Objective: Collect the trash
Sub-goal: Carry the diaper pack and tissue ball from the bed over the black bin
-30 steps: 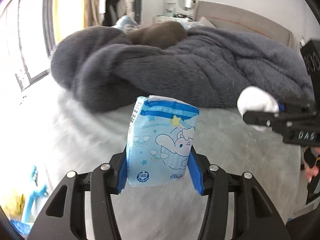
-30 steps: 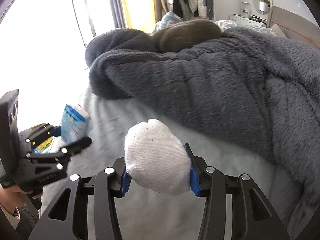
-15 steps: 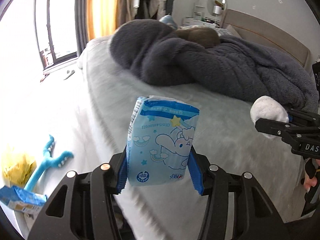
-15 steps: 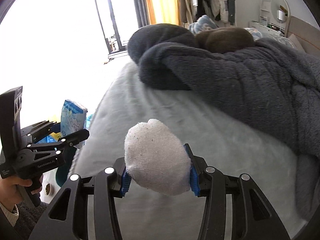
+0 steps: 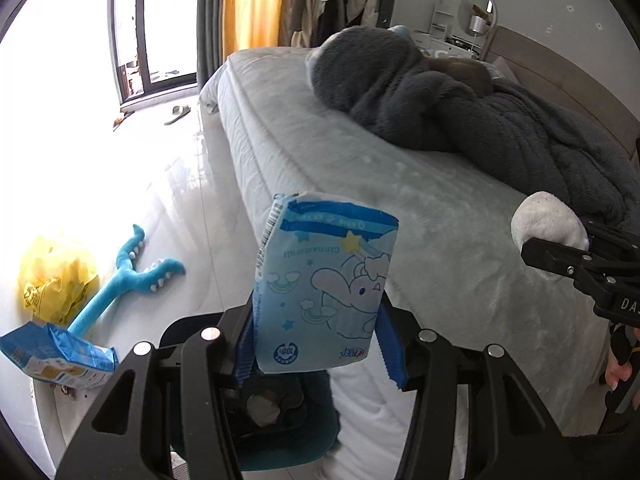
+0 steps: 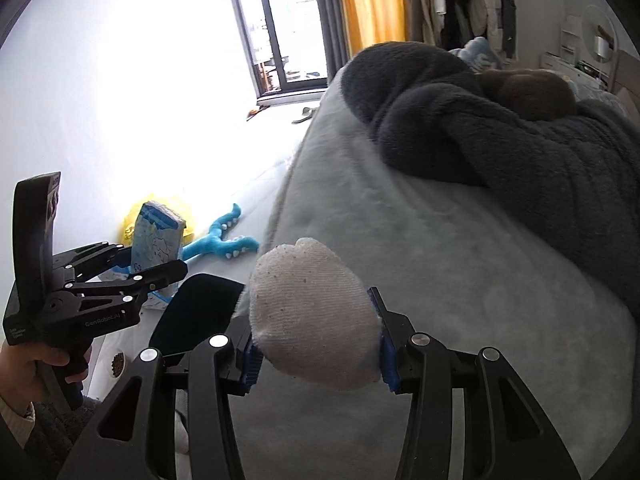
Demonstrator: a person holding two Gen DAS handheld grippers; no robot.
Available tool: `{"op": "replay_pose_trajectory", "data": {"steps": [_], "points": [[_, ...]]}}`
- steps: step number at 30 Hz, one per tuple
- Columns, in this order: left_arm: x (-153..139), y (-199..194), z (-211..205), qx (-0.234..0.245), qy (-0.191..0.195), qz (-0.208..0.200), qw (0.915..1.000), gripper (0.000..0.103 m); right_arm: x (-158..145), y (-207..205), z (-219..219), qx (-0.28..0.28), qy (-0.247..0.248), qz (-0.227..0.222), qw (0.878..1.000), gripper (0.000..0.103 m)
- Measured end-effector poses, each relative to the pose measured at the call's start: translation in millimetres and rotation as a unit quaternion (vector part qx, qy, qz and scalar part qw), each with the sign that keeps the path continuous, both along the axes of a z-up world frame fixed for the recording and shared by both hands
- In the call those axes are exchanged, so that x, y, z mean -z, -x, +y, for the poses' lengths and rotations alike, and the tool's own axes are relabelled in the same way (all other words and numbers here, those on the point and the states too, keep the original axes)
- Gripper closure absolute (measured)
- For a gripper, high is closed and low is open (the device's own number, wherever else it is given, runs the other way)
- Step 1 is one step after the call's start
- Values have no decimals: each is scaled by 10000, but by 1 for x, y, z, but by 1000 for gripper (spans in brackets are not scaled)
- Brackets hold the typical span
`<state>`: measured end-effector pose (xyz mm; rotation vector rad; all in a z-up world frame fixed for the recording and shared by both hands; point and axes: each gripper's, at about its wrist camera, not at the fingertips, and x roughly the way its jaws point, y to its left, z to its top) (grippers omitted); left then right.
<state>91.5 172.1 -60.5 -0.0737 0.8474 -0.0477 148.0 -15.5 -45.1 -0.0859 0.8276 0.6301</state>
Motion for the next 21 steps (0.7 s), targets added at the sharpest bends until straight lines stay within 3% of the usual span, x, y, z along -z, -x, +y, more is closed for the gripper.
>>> {"op": "replay_pose_trajectory", "data": {"steps": [12,21], "points": [[15,9,58,-313,130,351,9988,48,-4,1,73,-490,-101,-26,9987,56],[47,20,99,-512,287,868,9945,48,1,7,122,-786,-85,5,9969,56]]}}
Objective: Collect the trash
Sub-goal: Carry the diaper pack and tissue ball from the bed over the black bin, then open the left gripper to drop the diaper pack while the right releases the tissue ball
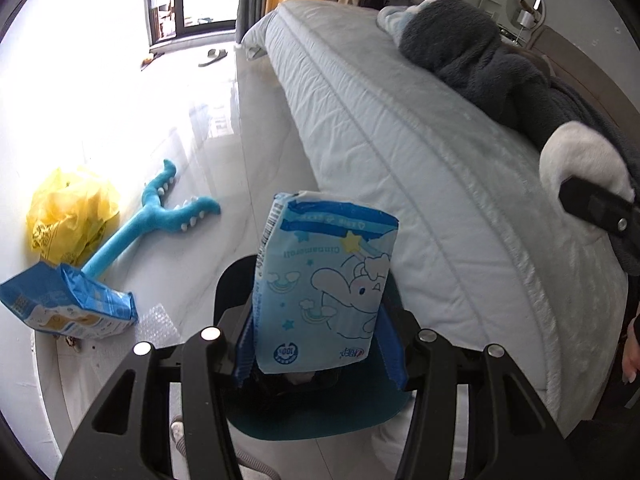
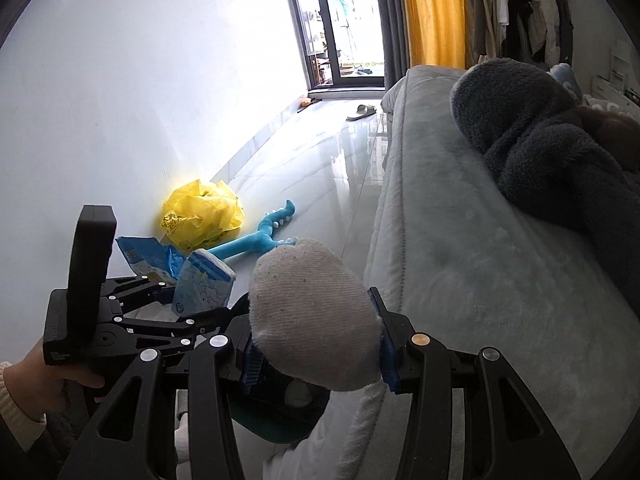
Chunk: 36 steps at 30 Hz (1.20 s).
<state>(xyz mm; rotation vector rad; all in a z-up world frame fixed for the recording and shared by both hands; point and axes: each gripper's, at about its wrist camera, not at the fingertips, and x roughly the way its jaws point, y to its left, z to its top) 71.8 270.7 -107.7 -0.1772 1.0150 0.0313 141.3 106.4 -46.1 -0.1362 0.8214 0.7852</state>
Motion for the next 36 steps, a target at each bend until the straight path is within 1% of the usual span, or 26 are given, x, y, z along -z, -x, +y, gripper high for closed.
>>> {"op": "replay_pose_trajectory", "data": {"steps": [5,13,14,15,16,19,22,25,29,36], "points": [[12,4,19,-84,209,282,9993,48,1,3,26,-146,-38,38,9999,56],[27,15,37,-106,333,509,9981,47,7,6,57,-342,1,96,9994,56],[28,16,40,-100,350,521,9980,46,9,6,60,-355,11,114,9993,56],[28,16,41,-93,369,524,9979,43,11,5,64,-367,20,137,9992,56],[28,17,43,-95,389,511,9979,37,13,4,67,-373,31,161,9992,56],[24,20,51,-142,422,425,9981,27,19,2,75,-375,77,229,9990,56],[21,24,61,-230,420,348,9982,23,27,0,84,-385,120,343,9986,56],[17,29,72,-328,411,264,9983,20,36,-2,93,-423,199,416,9980,56],[7,35,84,-418,303,69,9986,18,49,-2,107,-472,365,477,9971,56],[-19,45,93,-417,59,-462,9980,14,77,-4,122,-504,642,657,9945,56]]}}
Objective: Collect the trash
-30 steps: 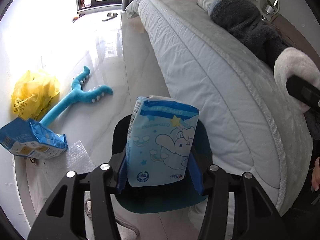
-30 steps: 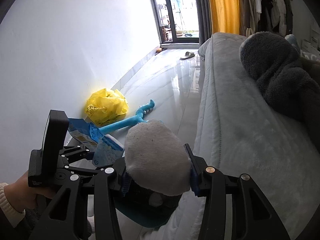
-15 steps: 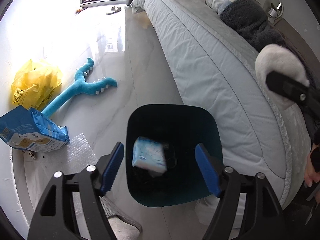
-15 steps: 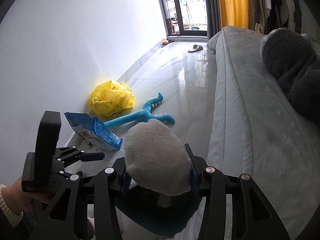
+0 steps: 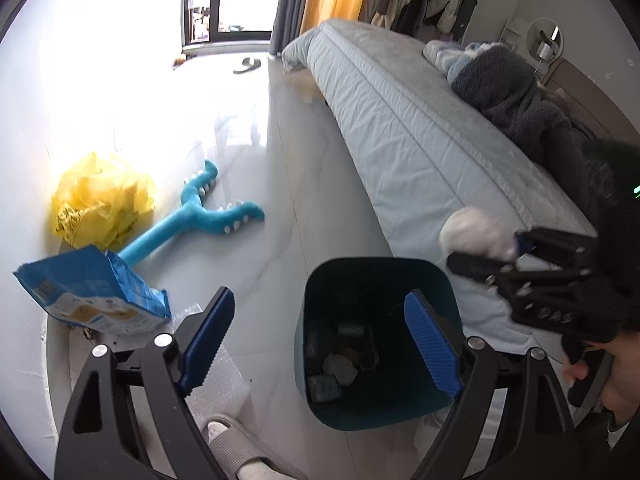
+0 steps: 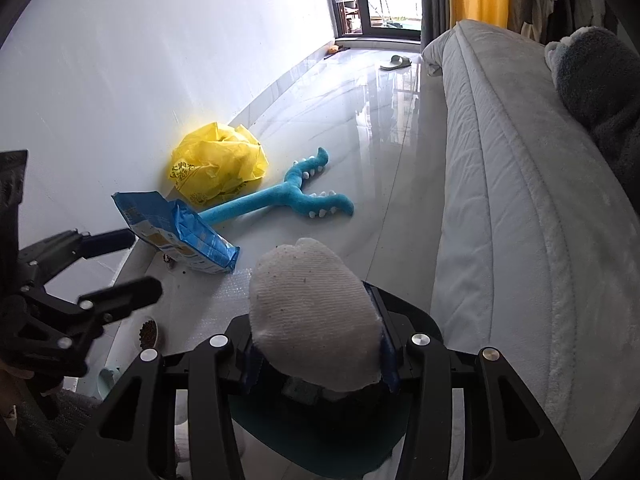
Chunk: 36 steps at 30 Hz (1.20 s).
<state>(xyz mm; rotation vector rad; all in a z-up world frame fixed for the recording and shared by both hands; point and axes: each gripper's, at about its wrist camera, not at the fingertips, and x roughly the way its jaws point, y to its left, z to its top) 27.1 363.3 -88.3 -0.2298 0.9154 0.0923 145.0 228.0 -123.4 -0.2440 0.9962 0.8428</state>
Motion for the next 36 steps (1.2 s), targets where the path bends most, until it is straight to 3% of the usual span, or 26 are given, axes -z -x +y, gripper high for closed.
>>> {"op": "replay_pose_trajectory", "data": {"steps": [10,19,21,25,36], "points": [[-36,9,4,-29,-219,-747,9970,9,38,1,11,-73,347,332,9988,55],[-73,14,-7,-27,-463,-1404,9890,6,49,6,17,-158,561,428,9974,54],[-77,14,-10,-6,-469,-1453,9883,6,49,7,15,-166,582,418,9973,51],[-86,14,-14,20,-531,-1604,9856,6,44,9,9,-195,582,444,9971,37],[-101,7,-52,120,-706,-1933,9785,4,-3,16,-37,-80,221,127,9996,29]]}}
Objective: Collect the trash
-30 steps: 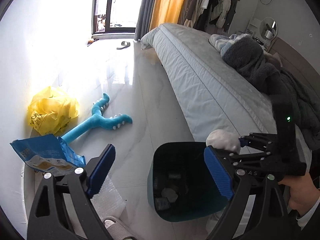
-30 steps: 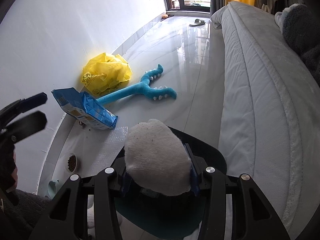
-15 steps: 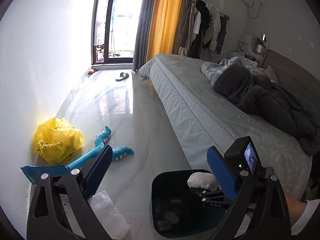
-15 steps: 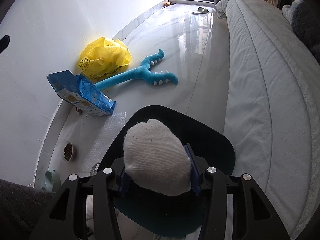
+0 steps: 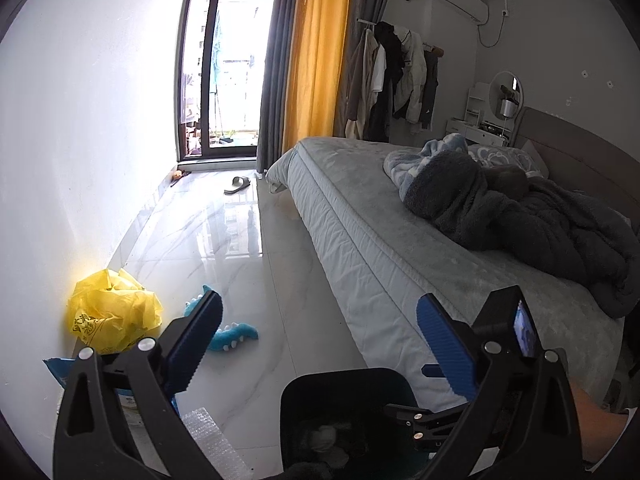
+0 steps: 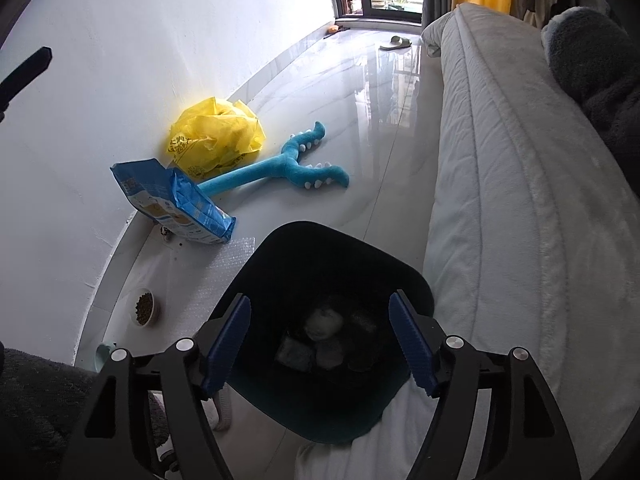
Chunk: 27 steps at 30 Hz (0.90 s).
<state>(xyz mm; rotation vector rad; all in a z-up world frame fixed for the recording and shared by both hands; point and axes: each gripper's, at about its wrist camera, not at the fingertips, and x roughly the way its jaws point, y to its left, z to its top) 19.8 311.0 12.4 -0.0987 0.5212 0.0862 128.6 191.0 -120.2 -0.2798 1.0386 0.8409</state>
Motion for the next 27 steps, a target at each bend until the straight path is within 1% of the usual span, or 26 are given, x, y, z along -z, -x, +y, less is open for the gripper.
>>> {"op": "replay_pose_trajectory", "data": {"steps": [3,6,9,11,13,15,18,23,27], "points": [[4,-5,-10,3,-25,2,10000,4,-15,-1,-24,133,-175,-132,9997,28],[8,-10,-22,-95,-192,6,9998,3,-32,-6,-51,349,-366,-291,9983,28],[8,-11,-31,-211,-287,-38,9994,3,-49,-9,-76,581,-535,-529,9955,23],[6,-11,-40,-257,-324,-85,9991,3,-60,-10,-93,729,-596,-746,9928,17],[7,-13,-48,-290,-416,-61,9987,3,-71,-10,-112,877,-634,-966,9894,13],[11,-15,-54,-293,-391,69,9988,3,-75,-10,-129,983,-643,-1078,9872,10],[17,-16,-62,-393,-511,180,9978,3,-81,-10,-158,1185,-644,-1267,9827,7],[14,-8,-77,-394,-472,191,9979,3,-87,-7,-208,1562,-698,-1457,9744,4],[9,4,-90,-372,-446,106,9983,3,-95,5,-239,1914,-747,-1727,9633,4]]}}
